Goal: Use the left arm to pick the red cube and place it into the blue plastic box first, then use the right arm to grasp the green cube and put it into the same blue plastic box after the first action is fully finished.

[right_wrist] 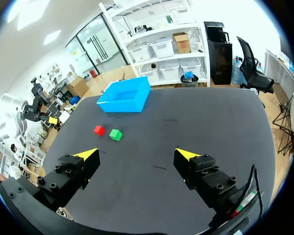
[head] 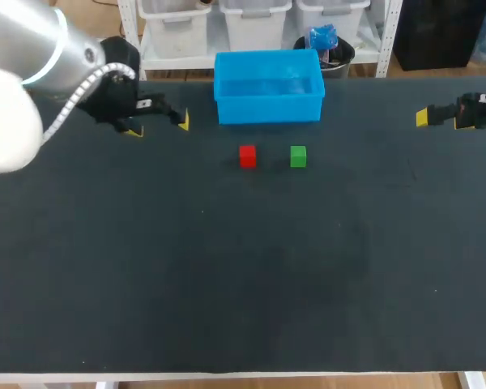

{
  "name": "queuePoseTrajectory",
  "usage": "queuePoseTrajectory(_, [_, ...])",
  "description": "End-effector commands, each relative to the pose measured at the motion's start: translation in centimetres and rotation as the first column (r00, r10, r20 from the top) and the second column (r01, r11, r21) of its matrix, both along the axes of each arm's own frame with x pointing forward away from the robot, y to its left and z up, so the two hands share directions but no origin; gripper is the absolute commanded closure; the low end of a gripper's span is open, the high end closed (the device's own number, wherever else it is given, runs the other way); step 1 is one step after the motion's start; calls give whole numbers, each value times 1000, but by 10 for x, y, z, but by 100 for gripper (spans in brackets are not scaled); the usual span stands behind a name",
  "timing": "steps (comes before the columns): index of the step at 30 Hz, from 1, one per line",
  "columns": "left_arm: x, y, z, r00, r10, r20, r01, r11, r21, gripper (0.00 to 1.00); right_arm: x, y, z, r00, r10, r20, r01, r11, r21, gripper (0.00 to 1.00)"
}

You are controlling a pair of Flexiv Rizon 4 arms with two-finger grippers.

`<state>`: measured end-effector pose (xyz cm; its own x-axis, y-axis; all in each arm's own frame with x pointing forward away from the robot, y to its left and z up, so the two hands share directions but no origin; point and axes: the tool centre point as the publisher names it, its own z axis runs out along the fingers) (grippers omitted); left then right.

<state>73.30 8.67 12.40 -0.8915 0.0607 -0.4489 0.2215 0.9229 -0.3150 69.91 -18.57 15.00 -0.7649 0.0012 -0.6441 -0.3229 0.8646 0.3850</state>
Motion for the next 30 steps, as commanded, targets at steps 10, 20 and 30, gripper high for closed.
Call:
queuePoseTrajectory(10, [29, -63, -20, 990, 77, -120, -58, 986, 159, 0, 0, 0, 0, 1000, -1, -1, 1, 1000, -2, 0])
queuePoseTrajectory(20, [31, -72, -24, 988, 69, -136, -47, 986, 163, 0, 0, 0, 0, 1000, -1, -1, 1, 1000, -2, 0])
queuePoseTrajectory(30, [31, -72, -24, 988, 69, -136, -47, 986, 163, 0, 0, 0, 0, 1000, -1, -1, 1, 1000, -2, 0])
